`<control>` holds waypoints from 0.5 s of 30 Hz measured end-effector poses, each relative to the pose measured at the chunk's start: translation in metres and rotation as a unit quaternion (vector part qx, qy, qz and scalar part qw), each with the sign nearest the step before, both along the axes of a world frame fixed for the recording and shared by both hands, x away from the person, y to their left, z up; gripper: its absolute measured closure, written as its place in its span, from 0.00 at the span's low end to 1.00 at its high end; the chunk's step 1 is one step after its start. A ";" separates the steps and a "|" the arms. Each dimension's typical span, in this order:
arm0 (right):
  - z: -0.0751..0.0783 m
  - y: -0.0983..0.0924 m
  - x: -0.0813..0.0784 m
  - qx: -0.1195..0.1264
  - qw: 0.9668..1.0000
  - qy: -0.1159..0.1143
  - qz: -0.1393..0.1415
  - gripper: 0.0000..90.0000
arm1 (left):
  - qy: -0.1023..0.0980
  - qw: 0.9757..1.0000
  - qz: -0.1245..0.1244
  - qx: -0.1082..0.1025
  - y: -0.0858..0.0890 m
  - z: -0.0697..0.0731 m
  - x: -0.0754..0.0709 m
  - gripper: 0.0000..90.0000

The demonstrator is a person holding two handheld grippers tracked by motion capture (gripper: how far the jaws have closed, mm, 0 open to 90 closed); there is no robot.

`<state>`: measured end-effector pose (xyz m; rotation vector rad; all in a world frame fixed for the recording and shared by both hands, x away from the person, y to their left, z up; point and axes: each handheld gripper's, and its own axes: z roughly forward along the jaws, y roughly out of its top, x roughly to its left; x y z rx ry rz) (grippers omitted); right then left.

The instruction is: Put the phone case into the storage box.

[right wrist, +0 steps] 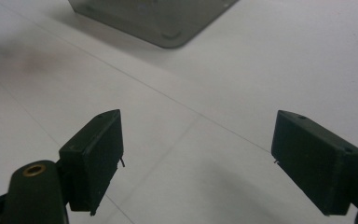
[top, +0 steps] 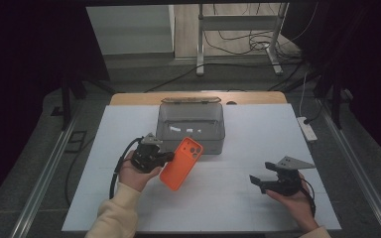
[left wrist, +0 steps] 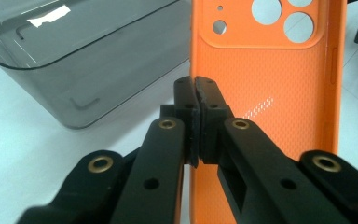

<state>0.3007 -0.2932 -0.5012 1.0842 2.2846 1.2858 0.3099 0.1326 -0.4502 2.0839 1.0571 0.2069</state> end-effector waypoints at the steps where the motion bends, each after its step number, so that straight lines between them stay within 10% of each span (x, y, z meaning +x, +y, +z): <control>1: 0.001 0.002 -0.001 0.013 1.000 0.001 -0.001 0.19 | 0.000 1.000 0.002 -0.001 -0.001 0.000 0.001 0.99; 15: 0.000 -0.002 0.002 0.078 0.996 0.003 -0.036 0.23 | -0.012 1.000 0.009 -0.010 -0.006 0.006 0.005 0.99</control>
